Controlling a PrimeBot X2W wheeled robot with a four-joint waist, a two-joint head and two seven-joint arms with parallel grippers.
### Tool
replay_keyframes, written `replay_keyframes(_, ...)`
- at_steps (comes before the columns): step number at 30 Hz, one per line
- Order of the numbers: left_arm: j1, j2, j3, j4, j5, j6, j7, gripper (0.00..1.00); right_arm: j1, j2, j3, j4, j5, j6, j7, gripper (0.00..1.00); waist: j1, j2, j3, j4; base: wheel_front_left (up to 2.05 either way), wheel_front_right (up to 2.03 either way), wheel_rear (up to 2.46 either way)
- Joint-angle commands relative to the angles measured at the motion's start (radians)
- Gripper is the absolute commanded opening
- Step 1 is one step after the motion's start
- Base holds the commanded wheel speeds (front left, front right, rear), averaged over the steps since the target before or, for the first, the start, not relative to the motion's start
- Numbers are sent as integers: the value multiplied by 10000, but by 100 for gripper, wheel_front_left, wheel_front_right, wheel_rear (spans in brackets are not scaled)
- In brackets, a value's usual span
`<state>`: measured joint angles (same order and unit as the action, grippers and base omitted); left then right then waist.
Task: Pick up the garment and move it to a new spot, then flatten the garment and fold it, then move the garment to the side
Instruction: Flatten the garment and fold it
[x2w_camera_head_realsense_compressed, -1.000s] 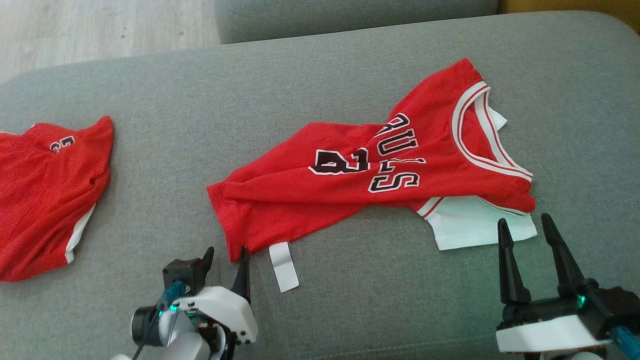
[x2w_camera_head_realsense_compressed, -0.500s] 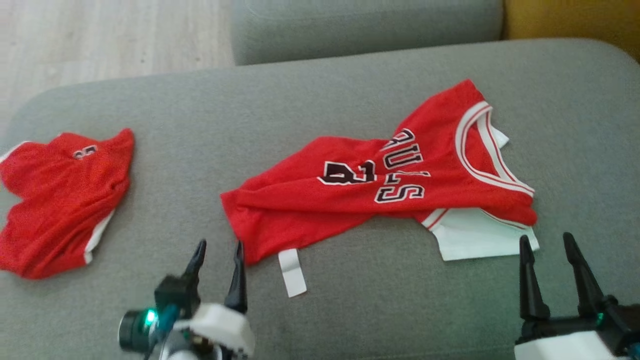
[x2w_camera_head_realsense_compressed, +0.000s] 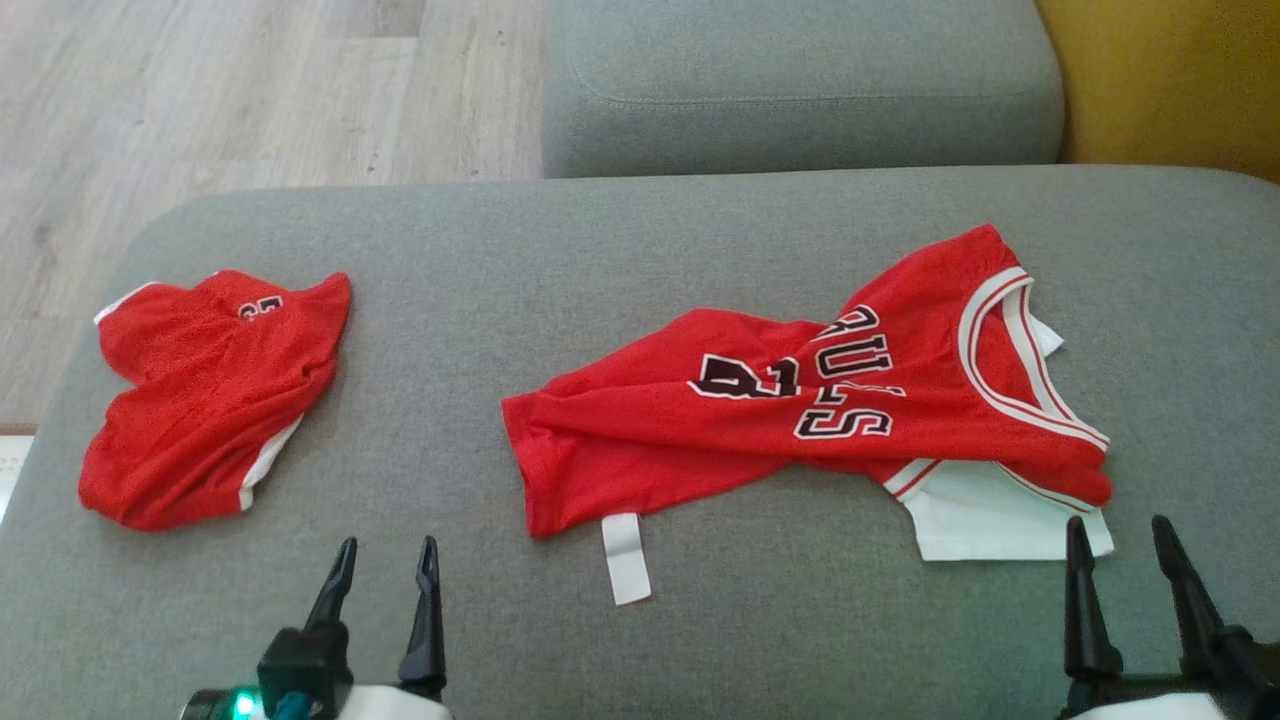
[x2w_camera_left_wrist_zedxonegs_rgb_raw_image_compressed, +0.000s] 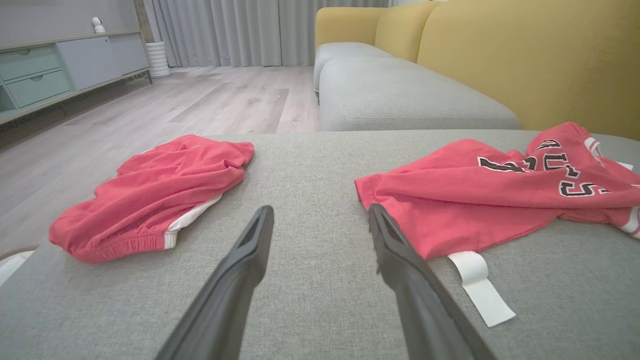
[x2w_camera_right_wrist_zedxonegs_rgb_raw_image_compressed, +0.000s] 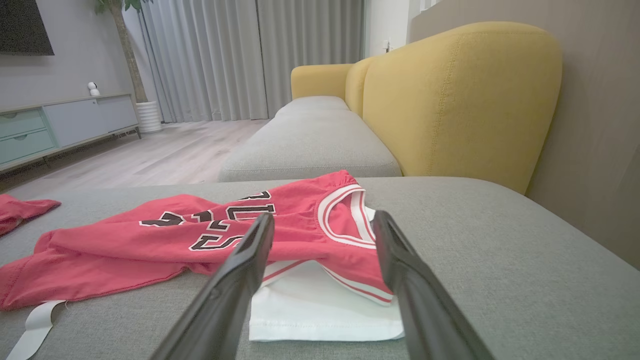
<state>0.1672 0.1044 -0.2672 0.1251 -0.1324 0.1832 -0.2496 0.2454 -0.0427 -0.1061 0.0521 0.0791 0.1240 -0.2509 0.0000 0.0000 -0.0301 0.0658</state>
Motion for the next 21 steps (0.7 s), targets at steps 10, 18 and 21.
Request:
replay_keyframes(10,121,-310,909,-548,353,-416,-121,100,-219,-76,244,6,183,67,-109,100,0,0,-40,98,0,0,0)
replay_keyframes(18,80,-433,916,-417,398,-593,-122,100,-316,-76,181,246,125,67,-109,100,0,0,36,-52,0,0,0)
replay_keyframes(21,-76,-464,628,144,341,-872,-122,100,-625,-76,-257,1046,-354,67,241,100,0,0,185,-212,0,0,0)
